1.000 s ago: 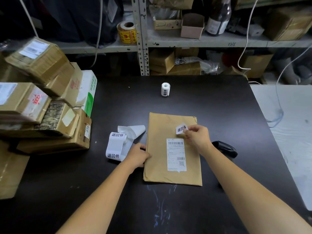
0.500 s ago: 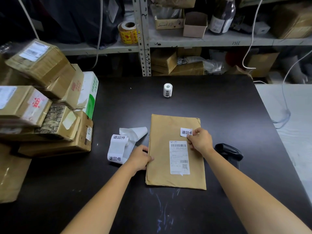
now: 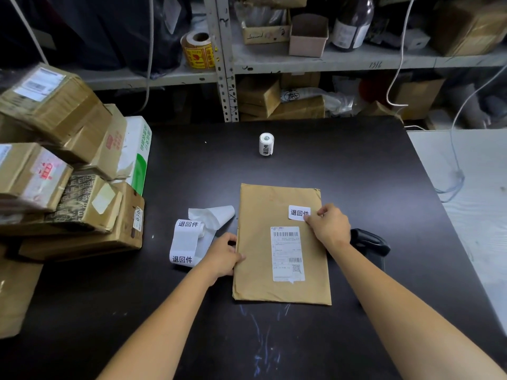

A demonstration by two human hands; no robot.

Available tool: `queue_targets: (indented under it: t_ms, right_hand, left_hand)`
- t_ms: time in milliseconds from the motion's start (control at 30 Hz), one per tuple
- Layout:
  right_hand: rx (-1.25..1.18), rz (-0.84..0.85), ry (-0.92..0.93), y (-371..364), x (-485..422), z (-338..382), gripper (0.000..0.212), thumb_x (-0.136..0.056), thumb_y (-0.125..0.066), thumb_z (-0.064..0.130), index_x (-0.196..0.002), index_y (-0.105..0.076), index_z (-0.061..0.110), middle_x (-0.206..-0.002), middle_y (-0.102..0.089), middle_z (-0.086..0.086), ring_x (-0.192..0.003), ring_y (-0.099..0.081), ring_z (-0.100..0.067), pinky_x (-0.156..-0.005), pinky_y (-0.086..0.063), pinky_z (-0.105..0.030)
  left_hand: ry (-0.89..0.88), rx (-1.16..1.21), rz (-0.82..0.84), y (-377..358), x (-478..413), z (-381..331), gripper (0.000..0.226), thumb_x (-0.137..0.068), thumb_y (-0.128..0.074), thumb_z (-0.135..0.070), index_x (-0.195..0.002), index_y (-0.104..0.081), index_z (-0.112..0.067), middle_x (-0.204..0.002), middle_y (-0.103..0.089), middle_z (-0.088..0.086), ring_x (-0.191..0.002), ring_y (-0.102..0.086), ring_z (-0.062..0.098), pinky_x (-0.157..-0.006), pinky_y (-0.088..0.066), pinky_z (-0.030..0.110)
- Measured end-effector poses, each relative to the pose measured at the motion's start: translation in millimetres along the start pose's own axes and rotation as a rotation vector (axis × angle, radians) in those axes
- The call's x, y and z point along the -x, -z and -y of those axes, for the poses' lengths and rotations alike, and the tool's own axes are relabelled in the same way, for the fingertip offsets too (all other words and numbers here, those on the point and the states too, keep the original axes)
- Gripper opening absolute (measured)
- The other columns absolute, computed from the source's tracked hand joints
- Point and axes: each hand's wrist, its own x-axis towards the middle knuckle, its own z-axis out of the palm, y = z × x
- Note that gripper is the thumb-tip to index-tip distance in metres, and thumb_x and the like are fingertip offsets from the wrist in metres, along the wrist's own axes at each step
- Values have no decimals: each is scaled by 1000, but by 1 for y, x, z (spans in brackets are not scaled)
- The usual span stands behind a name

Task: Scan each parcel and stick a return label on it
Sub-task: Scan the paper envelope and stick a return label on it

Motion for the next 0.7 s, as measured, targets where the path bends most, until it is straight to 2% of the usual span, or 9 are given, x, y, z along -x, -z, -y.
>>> queue_targets:
  t_ms: [100, 167, 300, 400, 467, 533, 633, 700]
  right_hand:
    - [65, -19, 47, 1, 4, -3, 42, -82, -72, 44, -110, -56, 18, -105, -58, -3, -92, -59, -29, -69, -41, -33]
    - [77, -4, 44, 2, 6, -3, 41, -83, -71, 43, -108, -57, 13, -106, -58, -5, -91, -60, -30, -67, -41, -32]
    - [24, 82, 53, 0, 9, -1, 34, -84, -72, 38, -98, -55, 13, -93, -63, -3, -80, -59, -20, -53, -37, -28]
    - [-52, 129, 24, -1, 14, 2, 39, -82, -75, 37, -102, -49, 17, -93, -58, 4, -87, -58, -17, -62, -44, -30]
    - [-176, 173, -22, 0, 20, 4, 41, -83, -74, 35, -106, -45, 20, -94, -57, 6, -88, -59, -14, -68, -49, -31]
    - [-281, 199, -43, 1, 26, 6, 40, -84, -73, 32, -109, -43, 22, -96, -58, 4, -85, -60, -12, -63, -50, -30]
    - [-346, 173, -12, 8, 41, 14, 37, -86, -71, 25, -111, -45, 23, -98, -60, -3, -86, -63, -17, -67, -54, -33]
    - [-380, 154, 14, 19, 51, 22, 37, -85, -71, 21, -113, -46, 23, -98, -63, -7, -87, -67, -21, -72, -57, -39]
  left_hand:
    - [-2, 18, 25, 5, 0, 2, 29, -93, -59, -3, -116, -48, -18, -101, -69, 8, -87, -68, 15, -54, -52, 24]
    - [-11, 35, 37, 8, 2, 4, 29, -94, -57, -3, -114, -47, -20, -104, -70, 8, -89, -69, 16, -56, -53, 25]
    - [-29, 91, 57, 14, 4, 14, 30, -94, -59, -5, -113, -49, -25, -106, -72, 6, -94, -71, 20, -66, -58, 33]
    - [-44, 128, 55, 24, 6, 25, 32, -93, -60, -5, -114, -50, -27, -104, -74, 3, -96, -71, 21, -79, -60, 43]
    - [-59, 152, 58, 30, 9, 28, 32, -92, -61, -4, -114, -51, -26, -100, -75, 0, -92, -72, 19, -75, -60, 41]
    - [-67, 159, 57, 35, 13, 28, 33, -92, -61, -4, -114, -51, -27, -99, -75, -2, -90, -73, 18, -73, -60, 40]
    - [-84, 148, 67, 42, 24, 24, 34, -92, -62, -6, -114, -51, -29, -99, -76, -1, -92, -72, 20, -77, -59, 41]
    - [-101, 155, 68, 46, 33, 20, 33, -93, -61, -5, -115, -52, -27, -100, -75, 0, -90, -73, 20, -74, -59, 40]
